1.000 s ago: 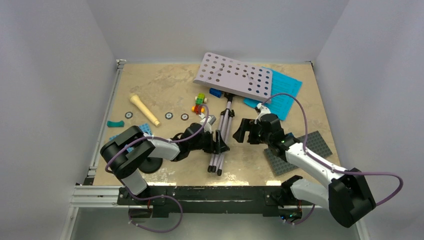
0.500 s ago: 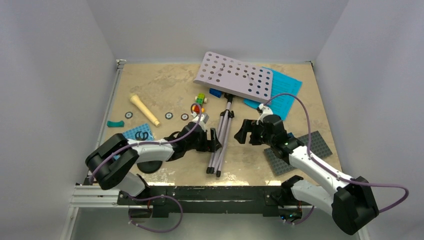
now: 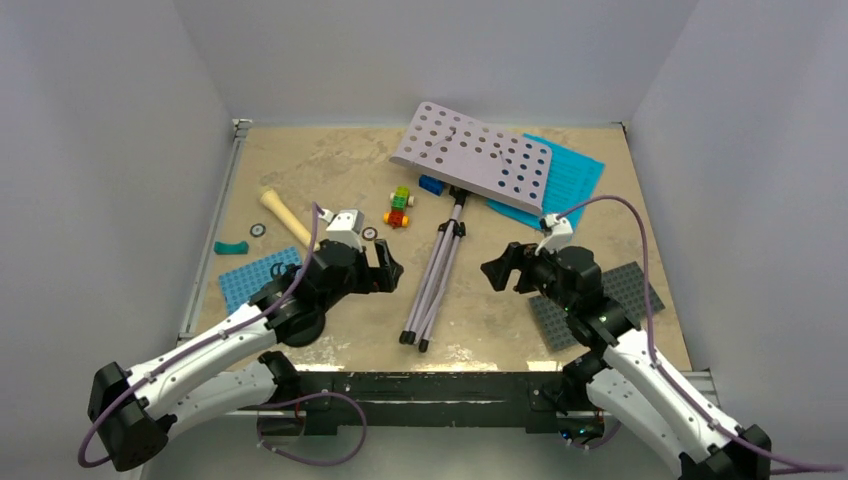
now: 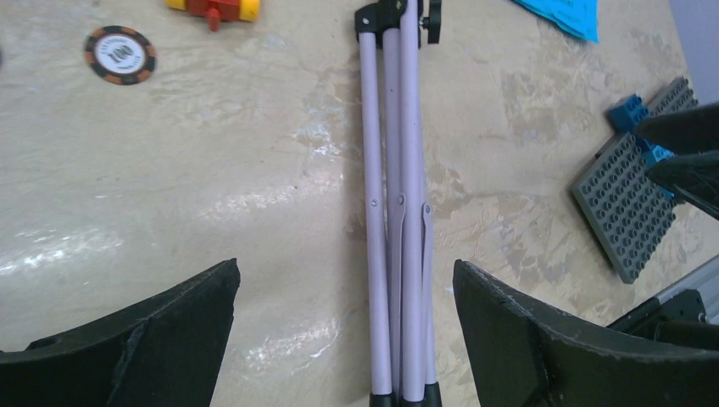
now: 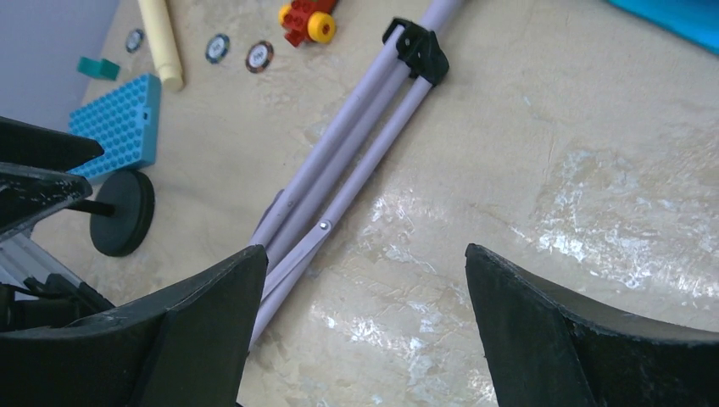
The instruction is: Pack up the instrument practice props
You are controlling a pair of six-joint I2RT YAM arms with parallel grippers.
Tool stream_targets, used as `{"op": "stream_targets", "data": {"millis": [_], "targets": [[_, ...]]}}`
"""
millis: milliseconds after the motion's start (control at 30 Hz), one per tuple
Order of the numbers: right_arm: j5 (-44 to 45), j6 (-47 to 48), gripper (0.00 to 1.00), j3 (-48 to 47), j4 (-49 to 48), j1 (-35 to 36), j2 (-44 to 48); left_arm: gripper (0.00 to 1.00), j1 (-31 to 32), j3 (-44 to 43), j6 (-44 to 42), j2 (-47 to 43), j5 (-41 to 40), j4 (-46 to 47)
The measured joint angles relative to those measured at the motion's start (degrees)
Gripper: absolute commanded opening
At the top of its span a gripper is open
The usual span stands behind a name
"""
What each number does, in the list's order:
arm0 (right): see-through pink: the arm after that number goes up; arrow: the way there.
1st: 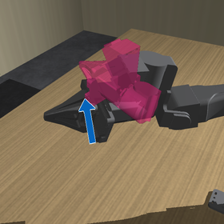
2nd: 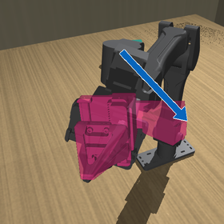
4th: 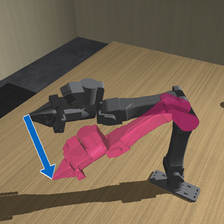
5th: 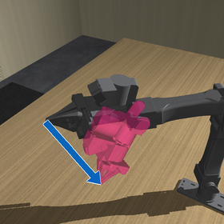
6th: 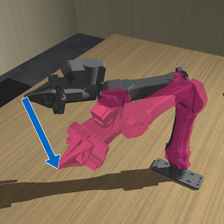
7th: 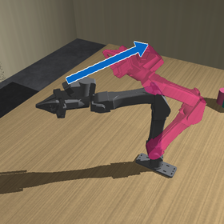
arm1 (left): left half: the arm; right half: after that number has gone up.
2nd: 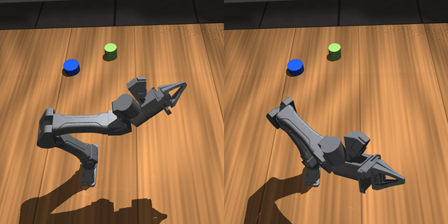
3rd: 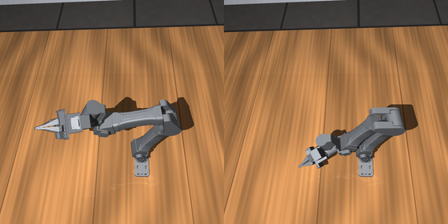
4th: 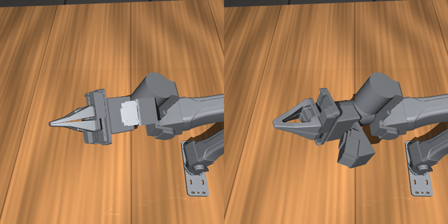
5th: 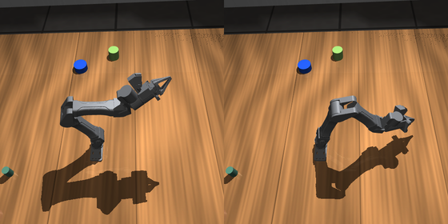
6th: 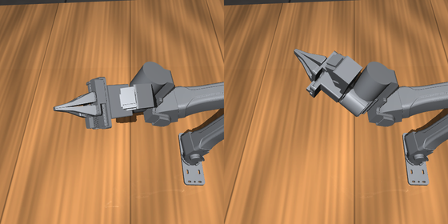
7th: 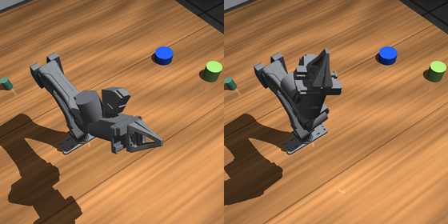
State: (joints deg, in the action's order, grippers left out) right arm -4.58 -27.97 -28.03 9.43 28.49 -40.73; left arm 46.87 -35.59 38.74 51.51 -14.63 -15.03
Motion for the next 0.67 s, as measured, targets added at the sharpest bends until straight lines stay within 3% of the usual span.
{"op": "stream_targets", "data": {"millis": [267, 500, 667], "targets": [[1.68, 0.26, 0.92, 5.35, -3.54, 0.00, 18.47, 1.00, 0.00, -6.62, 4.85, -6.25, -5.77, -10.99], [1.88, 0.50, 0.90, 1.81, -0.92, 0.00, 11.08, 1.00, 0.00, -6.54, 5.35, -6.60, -5.09, -12.07], [-1.05, -0.24, 0.97, 1.46, -0.02, 0.00, 10.45, 1.00, 0.00, -6.25, 4.96, -6.58, -4.28, -12.04]]}}
